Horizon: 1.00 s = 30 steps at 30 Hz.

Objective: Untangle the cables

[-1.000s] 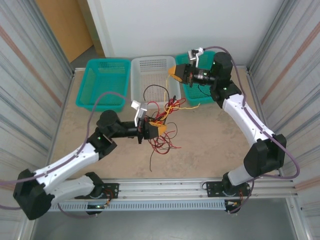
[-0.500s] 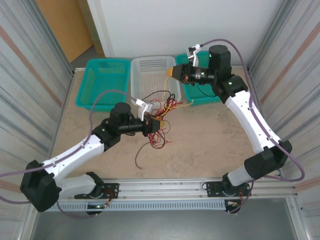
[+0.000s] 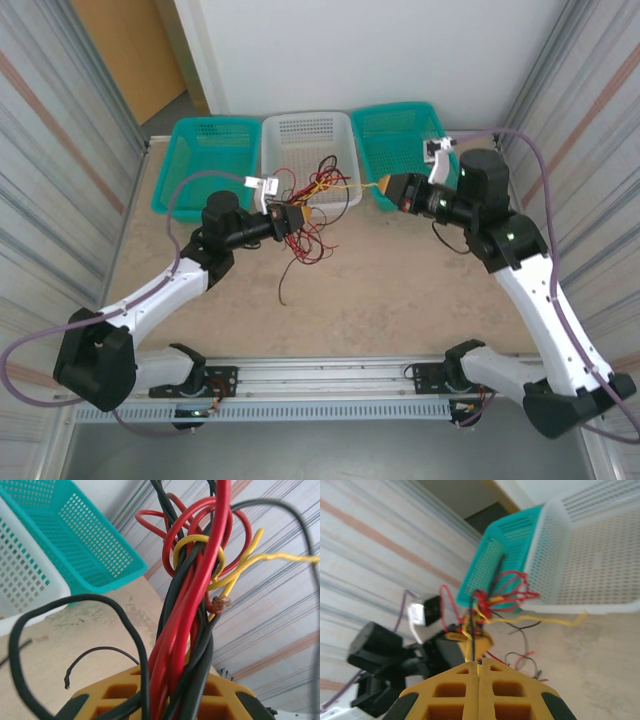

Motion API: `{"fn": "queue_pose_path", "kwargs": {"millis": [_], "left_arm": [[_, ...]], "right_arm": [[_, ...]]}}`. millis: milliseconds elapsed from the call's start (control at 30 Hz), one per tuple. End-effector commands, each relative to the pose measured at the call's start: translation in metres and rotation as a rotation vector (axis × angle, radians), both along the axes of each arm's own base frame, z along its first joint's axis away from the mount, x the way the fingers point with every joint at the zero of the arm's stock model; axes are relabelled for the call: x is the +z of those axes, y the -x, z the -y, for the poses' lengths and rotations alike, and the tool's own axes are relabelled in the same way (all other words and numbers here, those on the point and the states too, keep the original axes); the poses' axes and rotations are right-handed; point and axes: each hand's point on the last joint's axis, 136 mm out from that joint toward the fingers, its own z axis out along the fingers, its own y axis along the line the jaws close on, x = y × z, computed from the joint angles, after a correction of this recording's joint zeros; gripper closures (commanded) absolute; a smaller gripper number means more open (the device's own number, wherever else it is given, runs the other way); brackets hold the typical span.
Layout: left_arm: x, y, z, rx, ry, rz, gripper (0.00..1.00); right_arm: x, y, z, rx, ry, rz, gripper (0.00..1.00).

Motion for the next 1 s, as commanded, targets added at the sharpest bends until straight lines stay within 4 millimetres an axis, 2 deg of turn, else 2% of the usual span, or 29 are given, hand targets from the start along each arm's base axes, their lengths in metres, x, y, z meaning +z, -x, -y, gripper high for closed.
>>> {"fn": "queue_pose_path", "kwargs": {"millis": [0, 100, 233, 400, 467, 533, 567, 667, 733, 767, 833, 900, 967], "left_arm": [[0.02, -0.017, -0.01, 0.081, 0.101, -0.02, 1.0], [0.038, -0.018, -0.019, 0.136, 0.134, 0.0, 1.0], [0.059, -0.021, -0.033, 0.219, 0.17, 0.046, 1.0], [0.07, -0.022, -0.036, 0.237, 0.254, 0.058, 1.0], [0.067, -0.024, -0.034, 0.231, 0.263, 0.031, 1.0], [0.065, -0.023, -0.026, 0.212, 0.248, 0.041, 1.0], [0.059, -0.022, -0.022, 0.214, 0.222, 0.039, 1.0], [0.048, -0.017, -0.006, 0.199, 0.142, 0.058, 1.0], [0.04, -0.019, -0.005, 0.224, 0.139, 0.046, 1.0], [0.037, -0.023, -0.01, 0.247, 0.154, 0.034, 1.0], [0.034, -0.031, -0.024, 0.299, 0.181, 0.015, 1.0], [0.036, -0.036, -0.041, 0.347, 0.21, 0.009, 1.0], [0.039, -0.037, -0.052, 0.365, 0.218, 0.01, 1.0]], "right_arm": [[-0.023, 0.002, 0.036, -0.158, 0.07, -0.004, 1.0], [-0.058, 0.006, 0.052, -0.212, 0.119, -0.077, 1.0], [-0.106, 0.011, 0.063, -0.257, 0.179, -0.164, 1.0], [-0.144, 0.016, 0.079, -0.327, 0.234, -0.227, 1.0], [-0.148, 0.015, 0.071, -0.297, 0.2, -0.242, 1.0], [-0.141, 0.013, 0.053, -0.239, 0.152, -0.242, 1.0], [-0.13, 0.013, 0.042, -0.213, 0.146, -0.22, 1.0], [-0.08, 0.02, 0.001, -0.132, 0.167, -0.077, 1.0], [-0.058, 0.024, -0.018, -0.098, 0.205, -0.017, 1.0], [-0.056, 0.024, -0.017, -0.12, 0.244, -0.007, 1.0], [-0.079, 0.016, -0.004, -0.195, 0.331, -0.061, 1.0], [-0.11, 0.011, 0.022, -0.262, 0.317, -0.163, 1.0], [-0.133, 0.011, 0.054, -0.357, 0.287, -0.236, 1.0]]}}
